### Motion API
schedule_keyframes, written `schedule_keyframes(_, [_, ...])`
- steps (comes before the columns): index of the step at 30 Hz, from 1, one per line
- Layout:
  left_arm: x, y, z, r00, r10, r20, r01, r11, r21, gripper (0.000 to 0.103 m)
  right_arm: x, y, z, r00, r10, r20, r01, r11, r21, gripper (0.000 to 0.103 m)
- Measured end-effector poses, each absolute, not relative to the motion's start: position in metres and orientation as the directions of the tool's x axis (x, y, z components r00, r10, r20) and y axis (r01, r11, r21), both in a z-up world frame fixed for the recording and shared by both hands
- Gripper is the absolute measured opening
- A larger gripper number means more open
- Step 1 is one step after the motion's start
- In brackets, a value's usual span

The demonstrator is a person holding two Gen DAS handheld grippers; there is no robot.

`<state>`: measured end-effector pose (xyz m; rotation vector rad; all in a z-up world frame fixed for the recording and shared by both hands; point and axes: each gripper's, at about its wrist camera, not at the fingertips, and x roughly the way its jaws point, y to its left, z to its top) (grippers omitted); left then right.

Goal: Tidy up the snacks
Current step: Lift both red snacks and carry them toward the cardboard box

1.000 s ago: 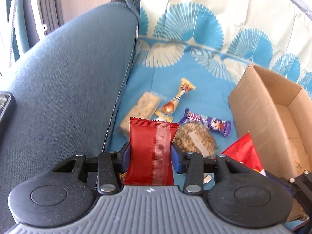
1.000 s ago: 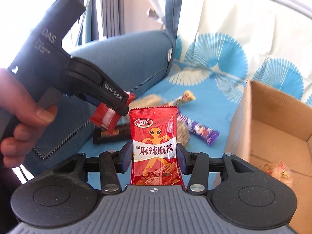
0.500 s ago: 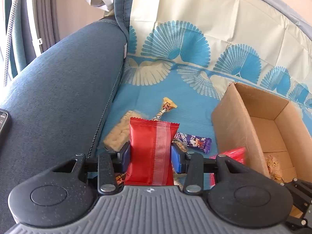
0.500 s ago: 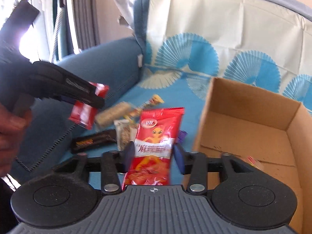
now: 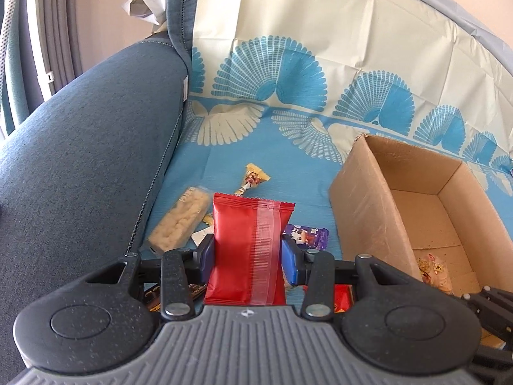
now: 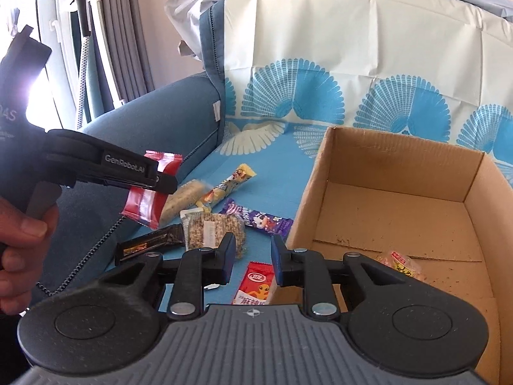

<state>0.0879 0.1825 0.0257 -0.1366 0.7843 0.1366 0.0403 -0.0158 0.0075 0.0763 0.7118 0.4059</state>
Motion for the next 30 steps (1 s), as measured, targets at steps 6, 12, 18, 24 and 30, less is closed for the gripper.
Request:
schedule_keyframes(6, [0.085, 0.196, 0.027, 0.697, 0.078, -0.712, -0.207, 0.974, -0.096, 0.047, 0.024, 0.032, 0.005, 0.659, 0.399, -0.638, -0.471, 0.88, 0.064, 0.04])
schedule_keyframes(12, [0.082, 0.203, 0.028, 0.699, 0.078, -0.711, -0.205, 0.974, -0.094, 0.047, 0.022, 0.09, -0.032, 0.64, 0.204, -0.741, -0.477, 0.861, -0.176, 0.042])
schedule_keyframes(18, [0.08, 0.205, 0.028, 0.694, 0.067, -0.717, -0.192, 0.977, -0.095, 0.047, 0.039, 0.104, -0.067, 0.592, 0.026, -0.805, -0.378, 0.891, -0.25, 0.044])
schedule_keyframes(24, [0.079, 0.211, 0.029, 0.698, 0.058, -0.713, -0.192, 0.975, -0.109, 0.047, 0.052, 0.078, -0.073, 0.569, -0.057, -0.821, -0.274, 0.928, -0.254, 0.038])
schedule_keyframes(30, [0.08, 0.205, 0.029, 0.702, 0.045, -0.711, -0.167, 0.98, -0.103, 0.047, 0.066, 0.044, -0.069, 0.52, 0.094, -0.849, -0.154, 0.988, 0.015, 0.06])
